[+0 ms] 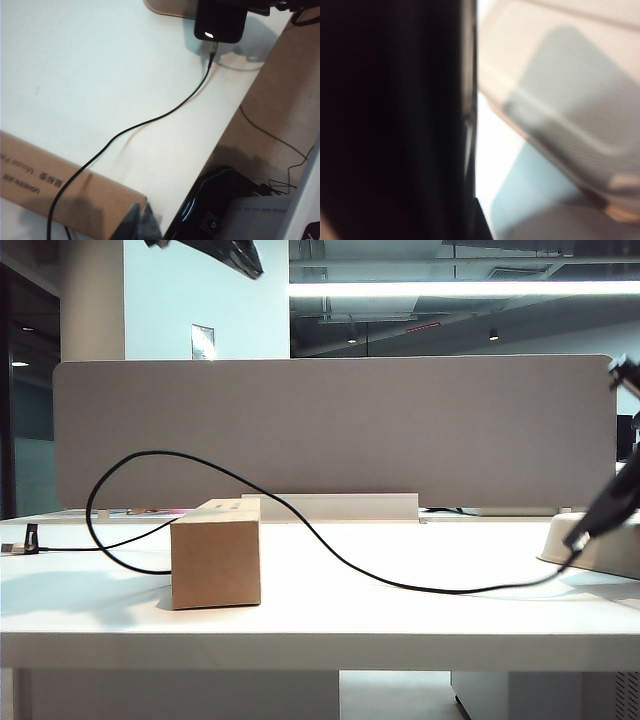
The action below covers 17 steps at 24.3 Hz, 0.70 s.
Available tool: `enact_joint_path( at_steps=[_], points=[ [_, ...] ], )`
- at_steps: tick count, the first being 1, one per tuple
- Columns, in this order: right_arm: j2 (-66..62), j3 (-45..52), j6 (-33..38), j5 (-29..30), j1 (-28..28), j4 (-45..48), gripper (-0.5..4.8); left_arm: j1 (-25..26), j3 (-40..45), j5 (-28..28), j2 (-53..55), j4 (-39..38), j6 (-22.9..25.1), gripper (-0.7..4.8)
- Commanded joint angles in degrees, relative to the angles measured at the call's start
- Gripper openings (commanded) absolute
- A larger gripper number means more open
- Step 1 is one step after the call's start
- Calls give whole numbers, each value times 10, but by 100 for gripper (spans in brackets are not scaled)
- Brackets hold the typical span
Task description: Pick up the charging cable and the phone, plug the charging cable into the charging port on the phone, and finally place them back on the table.
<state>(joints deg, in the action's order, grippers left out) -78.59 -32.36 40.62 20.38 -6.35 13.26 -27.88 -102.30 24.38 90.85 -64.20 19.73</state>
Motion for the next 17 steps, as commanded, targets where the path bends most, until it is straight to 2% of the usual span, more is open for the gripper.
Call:
enact_joint_path(
  at_steps=[1, 4, 9, 13, 17],
  points=[
    [-19, -3, -3, -2, -5, 20, -5, 1, -1, -5, -19, -15, 5, -6],
    [-50, -3, -3, -9, -7, 19, -5, 1, 0, -26, -39, -35, 11, -6],
    [-63, -3, -3, -19, -14, -19, 5, 1, 0, -27, -55, -48, 12, -6],
    [-62, -3, -4, -26, -24, -44, 155, 1, 0, -27, -58, -52, 13, -6],
    [-62, -4, -5, -23, -36, -65, 235, 1, 0, -27, -58, -52, 13, -6]
  ],
)
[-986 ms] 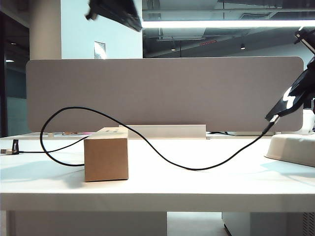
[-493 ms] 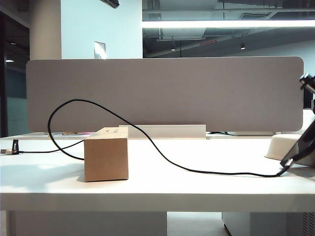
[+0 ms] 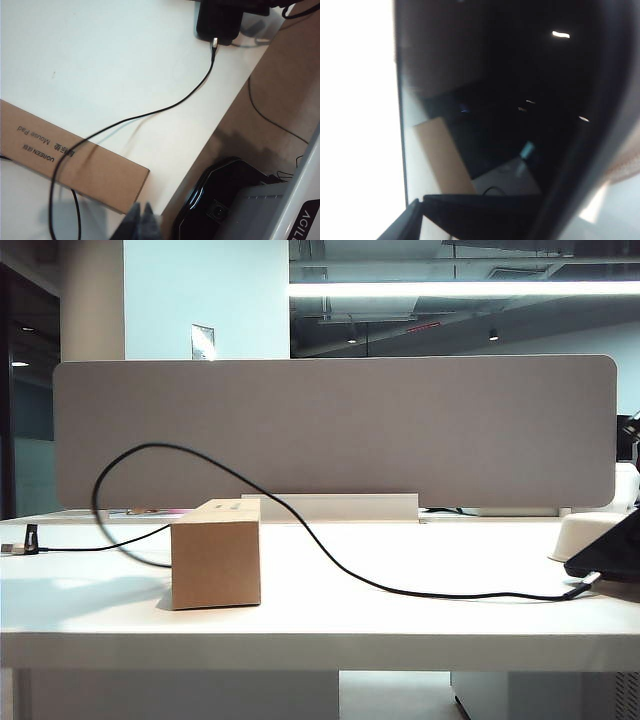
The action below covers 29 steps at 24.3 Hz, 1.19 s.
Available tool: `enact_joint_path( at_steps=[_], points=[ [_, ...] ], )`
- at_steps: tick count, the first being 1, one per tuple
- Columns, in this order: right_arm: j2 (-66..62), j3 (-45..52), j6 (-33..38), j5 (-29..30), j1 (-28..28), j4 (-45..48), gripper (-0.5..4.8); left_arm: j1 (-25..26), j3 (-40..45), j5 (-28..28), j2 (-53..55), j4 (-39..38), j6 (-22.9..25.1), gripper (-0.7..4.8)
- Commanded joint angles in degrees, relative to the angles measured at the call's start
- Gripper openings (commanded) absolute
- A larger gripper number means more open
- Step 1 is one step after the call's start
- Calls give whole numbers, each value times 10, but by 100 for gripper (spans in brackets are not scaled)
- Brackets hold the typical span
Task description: Pick up the charging cable and the phone, plug the charging cable into the charging port on the phone, and finally place them back on the table.
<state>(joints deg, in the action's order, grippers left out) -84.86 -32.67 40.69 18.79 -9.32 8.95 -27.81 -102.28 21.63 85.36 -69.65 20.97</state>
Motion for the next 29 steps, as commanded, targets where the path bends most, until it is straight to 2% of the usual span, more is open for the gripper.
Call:
enact_joint_path(
  at_steps=[1, 5, 6, 7, 15, 17, 18, 20, 25, 29],
  points=[
    [1, -1, -7, -5, -9, -28, 247, 0, -1, 1, -3, 3, 1, -6],
    [2, -1, -22, 18, -17, -53, 341, 0, -1, 2, -3, 2, 1, -6],
    [7, -1, -22, 25, -19, -68, 390, 0, -1, 1, -3, 2, 1, -6],
    [16, -1, -31, 26, -19, -79, 401, 0, -1, 0, -3, 0, 2, -6],
    [142, -1, -91, 18, -22, -191, 399, 1, -1, 0, -4, -4, 3, -6],
    [199, 0, -144, 19, -21, -234, 307, 1, -1, 0, -7, -8, 13, -6],
    [224, 0, -168, 16, -21, -252, 225, 1, -1, 1, -9, -10, 13, -6],
    [269, 0, -203, 14, -21, -272, 122, 1, 0, 1, -9, -10, 13, -6],
    [383, 25, -243, -33, -21, -279, 14, 1, 7, 7, -9, -8, 12, -6],
    [478, 65, -262, -50, -21, -280, -2, 1, 30, 10, -14, 1, 11, -6]
  ],
)
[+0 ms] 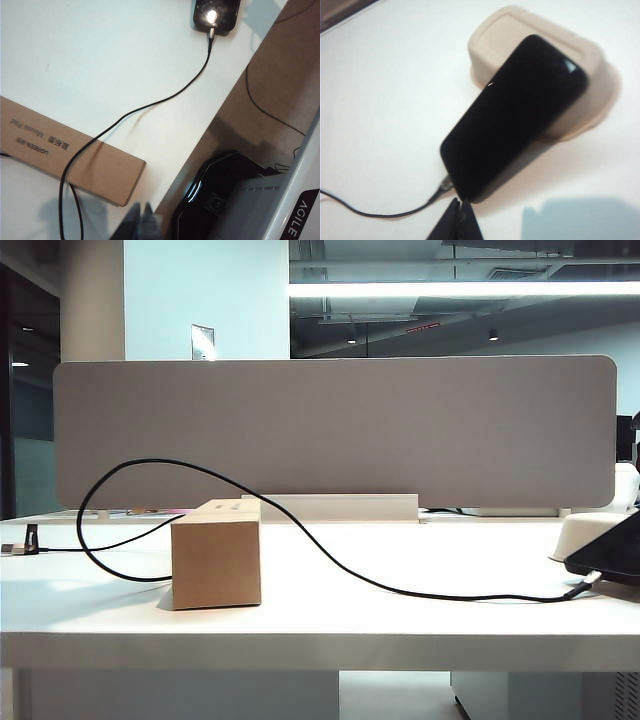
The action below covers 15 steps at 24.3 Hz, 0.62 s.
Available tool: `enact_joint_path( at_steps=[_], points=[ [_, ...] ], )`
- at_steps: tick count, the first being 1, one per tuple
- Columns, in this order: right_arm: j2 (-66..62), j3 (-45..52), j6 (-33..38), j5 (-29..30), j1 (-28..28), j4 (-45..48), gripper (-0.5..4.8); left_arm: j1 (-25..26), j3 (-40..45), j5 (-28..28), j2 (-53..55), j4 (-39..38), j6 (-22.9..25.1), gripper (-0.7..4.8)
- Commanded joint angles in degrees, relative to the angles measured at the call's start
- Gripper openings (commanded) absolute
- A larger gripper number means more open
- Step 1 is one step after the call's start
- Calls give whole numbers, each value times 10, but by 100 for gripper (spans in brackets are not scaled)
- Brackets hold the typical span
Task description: Pick up the charging cable and the phone, plug the charging cable into the charging port on the phone, and finally place them back on the table.
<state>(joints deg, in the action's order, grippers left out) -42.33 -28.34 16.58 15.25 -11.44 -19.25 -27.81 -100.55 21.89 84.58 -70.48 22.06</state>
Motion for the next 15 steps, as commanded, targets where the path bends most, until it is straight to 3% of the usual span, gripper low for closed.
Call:
enact_joint_path(
  at_steps=[1, 9, 15],
  points=[
    [77, 32, -21, -17, 0, 2, -2, 1, 19, 9, -8, 15, 0, -6],
    [394, 111, -1, -37, 7, -6, -3, 1, 76, 13, -43, 36, 0, -6],
    [410, 111, 6, -31, 30, -16, -3, 1, 79, 13, -46, 32, 0, -6]
  ],
)
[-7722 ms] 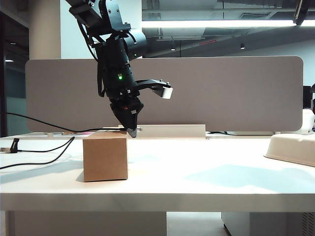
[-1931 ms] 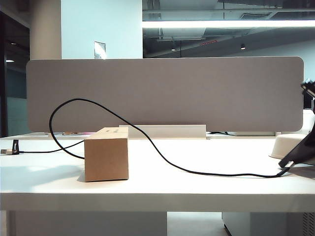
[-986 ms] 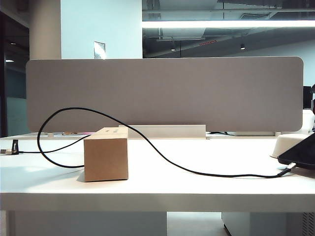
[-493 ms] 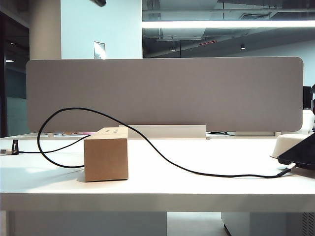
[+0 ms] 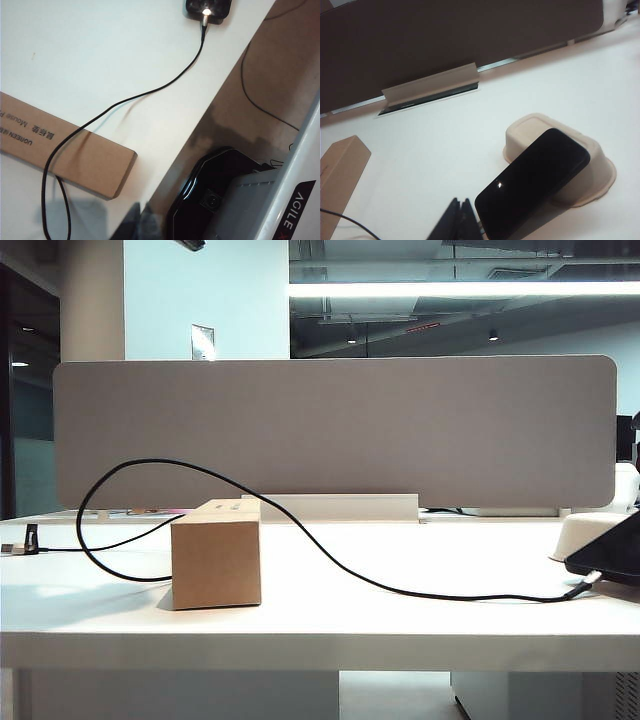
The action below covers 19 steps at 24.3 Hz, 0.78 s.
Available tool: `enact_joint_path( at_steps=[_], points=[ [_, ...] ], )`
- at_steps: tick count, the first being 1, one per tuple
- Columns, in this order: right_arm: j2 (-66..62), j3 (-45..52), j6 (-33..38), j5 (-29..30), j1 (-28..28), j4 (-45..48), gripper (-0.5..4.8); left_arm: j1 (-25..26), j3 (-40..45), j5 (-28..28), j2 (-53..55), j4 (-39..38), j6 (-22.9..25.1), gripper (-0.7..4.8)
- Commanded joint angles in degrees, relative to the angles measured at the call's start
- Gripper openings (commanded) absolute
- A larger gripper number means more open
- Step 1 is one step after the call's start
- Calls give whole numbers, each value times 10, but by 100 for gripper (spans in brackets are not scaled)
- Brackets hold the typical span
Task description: Pick up the charging cable and the phone, plug the charging cable into the charging port on the phone, and finally place them back on the table.
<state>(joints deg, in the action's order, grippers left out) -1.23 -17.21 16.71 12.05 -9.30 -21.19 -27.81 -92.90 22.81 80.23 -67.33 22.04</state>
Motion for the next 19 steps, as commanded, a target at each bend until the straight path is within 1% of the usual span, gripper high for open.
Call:
enact_joint_path(
  at_steps=[1, 6, 16, 17, 19],
  points=[
    [-1, 0, 6, 1, 13, 3, -3, 1, 3, 3, -2, -1, 0, -6],
    [0, 0, 15, -2, 30, 6, -3, 1, 3, 3, -2, -8, 1, -6],
    [12, 2, 15, 11, 37, 35, -3, 0, 3, 3, -2, -24, 0, -6],
    [12, 7, 15, 9, 37, 38, -3, 0, 3, 3, -2, -24, 0, -6],
    [12, 51, 16, 4, 37, 80, -3, 0, 3, 3, -2, -23, 0, -6]
  ],
)
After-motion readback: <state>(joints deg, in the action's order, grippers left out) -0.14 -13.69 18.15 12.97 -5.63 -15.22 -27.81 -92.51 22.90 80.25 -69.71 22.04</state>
